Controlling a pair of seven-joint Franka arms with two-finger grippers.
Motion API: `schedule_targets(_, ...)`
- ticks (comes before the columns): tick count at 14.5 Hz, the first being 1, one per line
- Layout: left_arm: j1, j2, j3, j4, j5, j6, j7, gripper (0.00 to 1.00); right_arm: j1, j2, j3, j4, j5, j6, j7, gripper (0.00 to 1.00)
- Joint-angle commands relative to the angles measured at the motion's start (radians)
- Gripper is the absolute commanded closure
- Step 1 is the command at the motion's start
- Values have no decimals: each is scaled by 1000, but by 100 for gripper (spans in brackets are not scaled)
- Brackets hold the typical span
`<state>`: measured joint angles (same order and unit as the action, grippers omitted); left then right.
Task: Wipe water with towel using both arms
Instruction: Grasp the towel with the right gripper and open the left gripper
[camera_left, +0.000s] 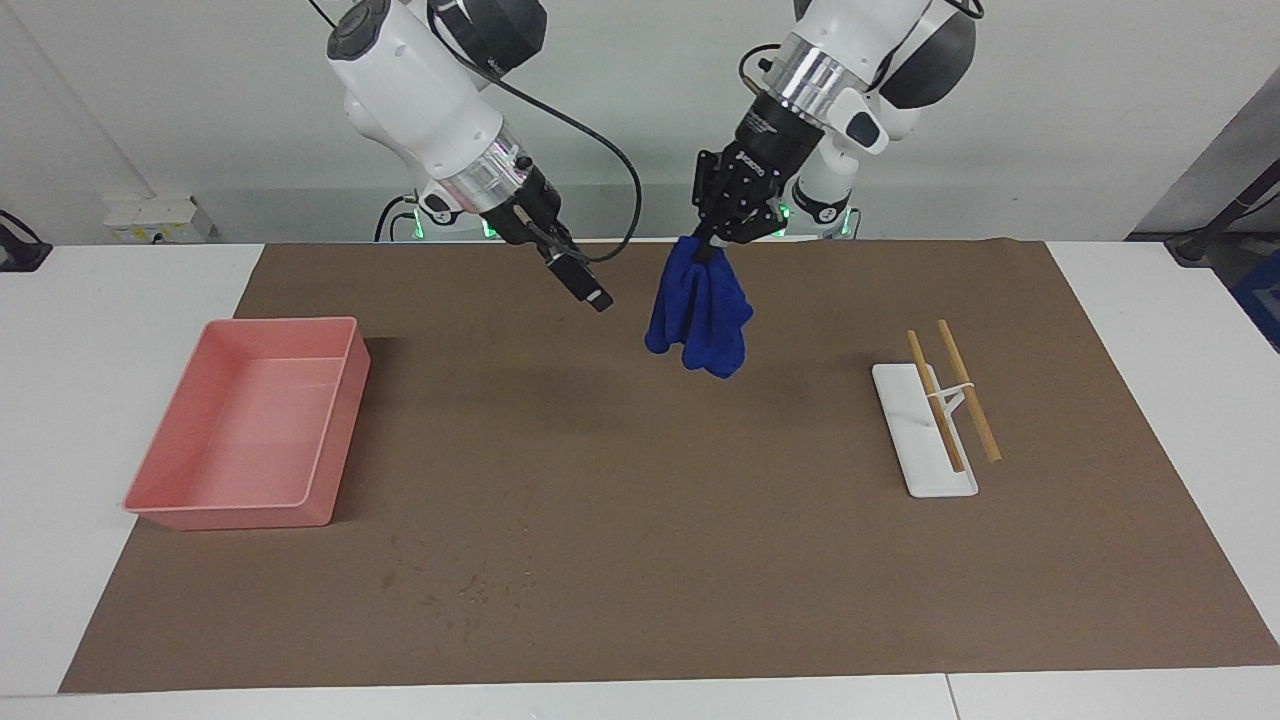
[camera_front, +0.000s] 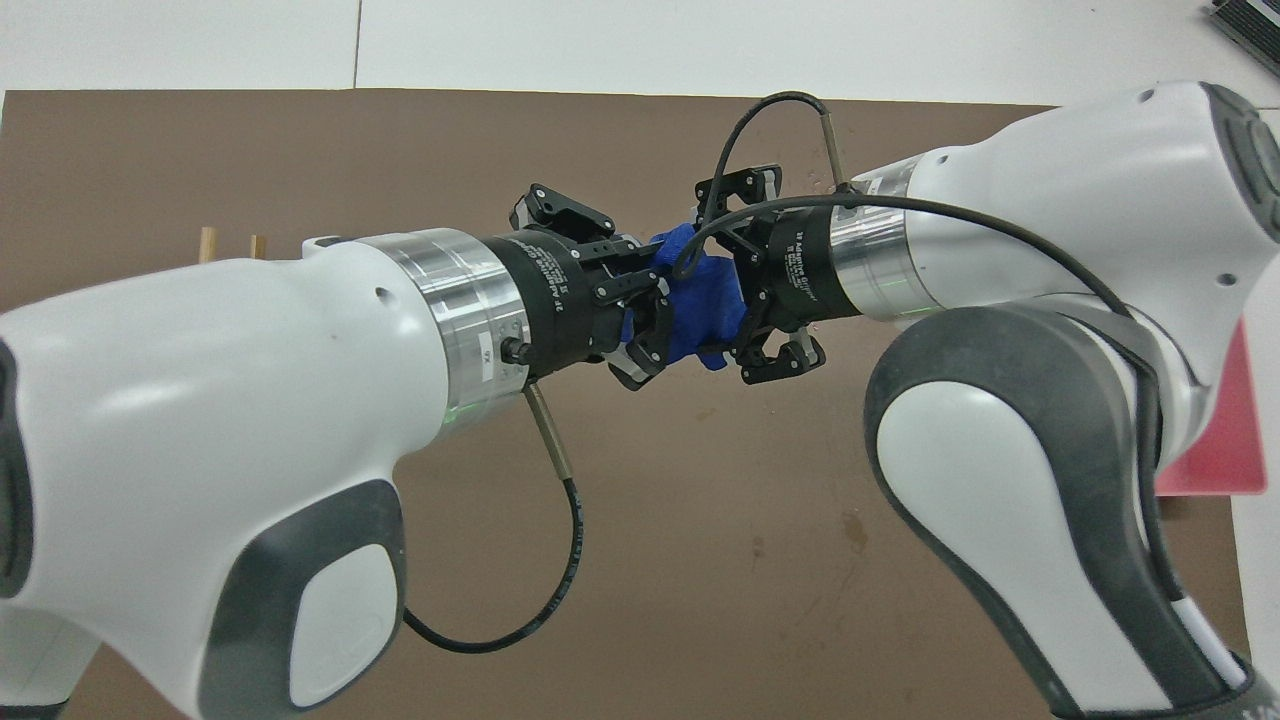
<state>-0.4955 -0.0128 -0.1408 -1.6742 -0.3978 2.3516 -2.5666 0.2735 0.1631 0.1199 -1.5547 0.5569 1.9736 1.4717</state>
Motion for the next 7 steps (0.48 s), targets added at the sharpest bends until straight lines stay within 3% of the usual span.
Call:
schedule_targets(1, -23, -12, 15, -25, -12, 46, -27, 100, 23, 30, -3, 36, 18, 4, 30, 7)
schedule_targets(2, -23, -12, 15, -27, -12, 46, -27, 100, 23, 30, -3, 36, 23, 4, 32, 29)
schedule_targets(4, -21, -12, 15, -27, -12, 46, -27, 100, 9, 30, -2, 36, 26, -7, 33, 100)
schedule_targets(7, -18, -12, 15, -27, -12, 46, -27, 100, 3, 30, -2, 38, 26, -7, 35, 100)
